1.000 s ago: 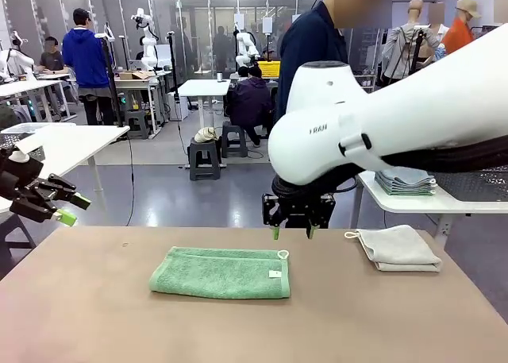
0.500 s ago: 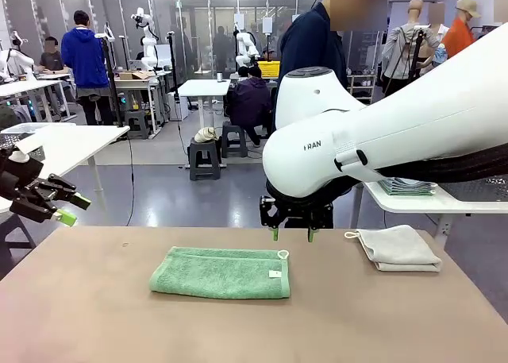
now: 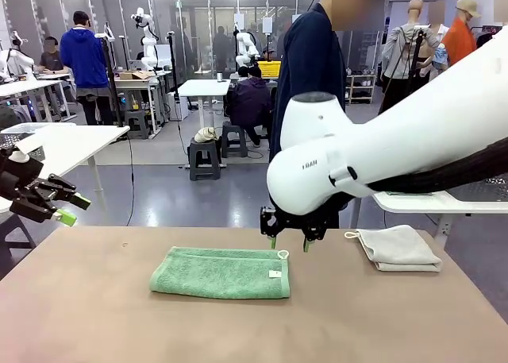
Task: Fold the towels and place them in the basket.
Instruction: When a person lays out a Towel with hook on the table, fold it in half twice.
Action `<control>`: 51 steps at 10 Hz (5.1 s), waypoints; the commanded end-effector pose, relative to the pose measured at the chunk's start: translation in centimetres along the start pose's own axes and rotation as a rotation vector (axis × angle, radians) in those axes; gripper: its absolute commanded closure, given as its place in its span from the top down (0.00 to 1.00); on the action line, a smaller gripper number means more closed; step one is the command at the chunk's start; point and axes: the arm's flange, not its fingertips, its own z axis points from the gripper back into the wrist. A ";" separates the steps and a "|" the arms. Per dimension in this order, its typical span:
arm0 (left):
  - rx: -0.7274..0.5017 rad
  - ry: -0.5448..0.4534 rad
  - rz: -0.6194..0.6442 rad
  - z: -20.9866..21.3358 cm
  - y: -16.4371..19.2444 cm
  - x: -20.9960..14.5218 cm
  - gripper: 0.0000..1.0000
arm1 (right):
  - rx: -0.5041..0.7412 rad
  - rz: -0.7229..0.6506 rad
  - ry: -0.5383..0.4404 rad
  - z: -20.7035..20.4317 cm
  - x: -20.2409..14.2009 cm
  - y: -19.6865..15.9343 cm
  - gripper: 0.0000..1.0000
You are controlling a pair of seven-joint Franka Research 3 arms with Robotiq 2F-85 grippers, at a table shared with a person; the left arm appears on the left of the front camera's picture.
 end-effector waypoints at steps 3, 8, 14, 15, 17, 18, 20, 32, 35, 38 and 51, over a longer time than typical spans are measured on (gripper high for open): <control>-0.001 0.001 -0.002 0.0 0.0 0.1 0.77 | -0.035 -0.032 -0.033 -5.6 0.2 0.4 0.75; -0.001 0.001 -0.002 0.0 0.0 0.1 0.77 | -0.059 -0.001 -0.112 -11.3 1.5 0.5 0.75; -0.001 0.001 -0.002 0.0 0.0 0.1 0.77 | -0.048 -0.022 -0.131 -13.1 2.4 1.0 0.75; -0.001 0.001 -0.002 0.0 0.0 0.1 0.77 | -0.045 -0.021 -0.130 -13.3 2.4 1.1 0.75; -0.001 0.001 -0.002 0.0 0.0 0.1 0.77 | -0.040 -0.018 -0.129 -13.7 2.5 1.2 0.73; -0.001 0.001 -0.002 0.0 0.0 0.1 0.77 | -0.045 -0.020 -0.125 -13.9 2.5 1.2 0.68; -0.001 0.001 -0.002 0.0 0.0 0.1 0.77 | -0.048 -0.016 -0.117 -14.3 2.6 1.0 0.64; -0.001 0.001 -0.002 0.0 0.0 0.1 0.77 | -0.079 0.044 -0.081 -14.5 2.7 -0.2 0.00; -0.001 0.001 -0.002 0.0 0.0 0.1 0.77 | -0.115 0.035 -0.051 -13.1 3.1 -3.4 0.00; -0.001 0.001 -0.002 0.0 0.0 0.1 0.77 | -0.127 0.058 -0.048 -13.4 3.5 -3.9 0.00; -0.001 0.001 -0.002 0.0 0.0 0.1 0.77 | -0.104 0.042 -0.024 -14.2 3.5 -4.1 0.31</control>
